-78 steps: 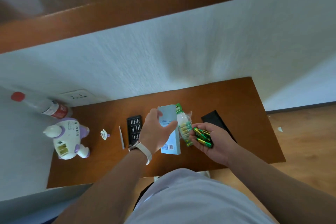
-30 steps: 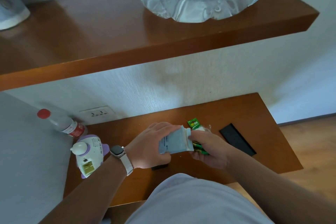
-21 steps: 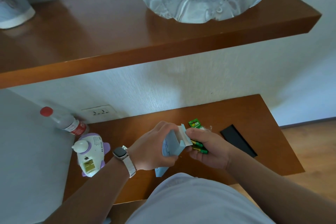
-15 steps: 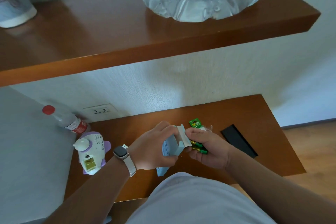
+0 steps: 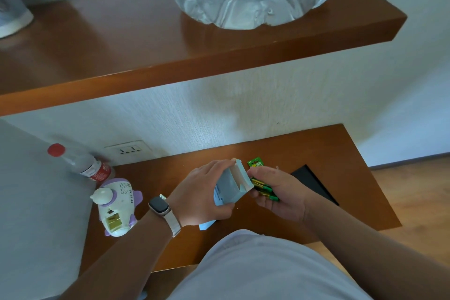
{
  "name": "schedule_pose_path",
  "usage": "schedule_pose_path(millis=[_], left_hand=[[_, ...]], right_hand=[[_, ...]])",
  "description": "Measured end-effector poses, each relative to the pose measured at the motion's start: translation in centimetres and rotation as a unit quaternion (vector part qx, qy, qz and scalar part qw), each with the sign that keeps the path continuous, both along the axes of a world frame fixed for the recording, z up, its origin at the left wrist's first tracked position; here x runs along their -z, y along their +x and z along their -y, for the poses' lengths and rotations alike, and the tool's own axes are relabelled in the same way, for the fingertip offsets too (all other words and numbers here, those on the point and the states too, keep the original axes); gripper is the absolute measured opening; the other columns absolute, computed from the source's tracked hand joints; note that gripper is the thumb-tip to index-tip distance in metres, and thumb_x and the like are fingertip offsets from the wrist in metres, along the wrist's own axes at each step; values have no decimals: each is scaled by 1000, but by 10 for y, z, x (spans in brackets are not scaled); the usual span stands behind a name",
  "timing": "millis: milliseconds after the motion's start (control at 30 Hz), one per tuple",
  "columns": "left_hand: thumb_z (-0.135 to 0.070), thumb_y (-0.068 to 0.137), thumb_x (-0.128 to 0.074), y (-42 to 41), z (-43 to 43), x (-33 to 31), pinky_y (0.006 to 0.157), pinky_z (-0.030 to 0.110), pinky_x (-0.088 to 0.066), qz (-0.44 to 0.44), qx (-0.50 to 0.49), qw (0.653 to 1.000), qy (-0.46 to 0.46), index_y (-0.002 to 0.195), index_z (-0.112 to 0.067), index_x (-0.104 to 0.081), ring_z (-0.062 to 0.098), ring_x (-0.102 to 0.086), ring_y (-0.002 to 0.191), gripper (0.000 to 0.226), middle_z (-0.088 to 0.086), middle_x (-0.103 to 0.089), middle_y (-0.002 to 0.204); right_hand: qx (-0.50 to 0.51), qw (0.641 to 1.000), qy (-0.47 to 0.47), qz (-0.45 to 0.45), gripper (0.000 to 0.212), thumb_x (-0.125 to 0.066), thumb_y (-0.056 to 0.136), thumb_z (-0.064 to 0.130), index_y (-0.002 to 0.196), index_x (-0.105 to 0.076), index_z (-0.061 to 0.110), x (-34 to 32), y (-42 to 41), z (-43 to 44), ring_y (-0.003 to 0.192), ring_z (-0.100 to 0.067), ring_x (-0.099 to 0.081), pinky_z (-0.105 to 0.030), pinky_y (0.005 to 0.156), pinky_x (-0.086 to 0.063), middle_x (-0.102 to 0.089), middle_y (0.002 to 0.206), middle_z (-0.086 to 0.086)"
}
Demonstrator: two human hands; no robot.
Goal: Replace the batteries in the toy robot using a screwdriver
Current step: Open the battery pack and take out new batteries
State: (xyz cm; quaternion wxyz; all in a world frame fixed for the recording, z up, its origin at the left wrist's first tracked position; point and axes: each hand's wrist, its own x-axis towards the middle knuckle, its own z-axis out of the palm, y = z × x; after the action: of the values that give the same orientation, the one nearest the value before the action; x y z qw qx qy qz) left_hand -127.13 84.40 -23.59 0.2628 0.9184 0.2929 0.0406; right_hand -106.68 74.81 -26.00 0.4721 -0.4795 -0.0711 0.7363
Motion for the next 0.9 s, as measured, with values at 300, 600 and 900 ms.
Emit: schedule_pose_path(millis=[300, 600, 900], left_hand=[[-48, 72, -78, 6, -4, 10, 98, 19, -33, -4, 21, 999, 29, 154, -28, -28, 8, -43, 127, 97, -8, -47, 147], [-24, 77, -84, 5, -1, 12, 79, -6, -38, 83, -25, 996, -19, 143, -42, -23, -14, -34, 123, 92, -19, -39, 138], [-19, 77, -84, 3, -9, 17, 89, 23, -47, 27, -9, 998, 57, 152, -19, -34, 10, -37, 123, 90, 4, -50, 141]], right_hand=[[-109, 946, 74, 298, 15, -74, 85, 35, 97, -72, 26, -12, -5, -7, 68, -11, -59, -21, 65, -52, -70, 87, -4], [4, 999, -19, 41, 20, -72, 89, 21, 109, -73, 16, -5, 0, -2, 67, -13, -64, -25, 64, -54, -71, 95, -9], [52, 998, -34, 10, 28, -65, 94, 19, 121, -67, 14, 2, 5, -4, 89, -25, -74, -29, 63, -57, -72, 113, -19]])
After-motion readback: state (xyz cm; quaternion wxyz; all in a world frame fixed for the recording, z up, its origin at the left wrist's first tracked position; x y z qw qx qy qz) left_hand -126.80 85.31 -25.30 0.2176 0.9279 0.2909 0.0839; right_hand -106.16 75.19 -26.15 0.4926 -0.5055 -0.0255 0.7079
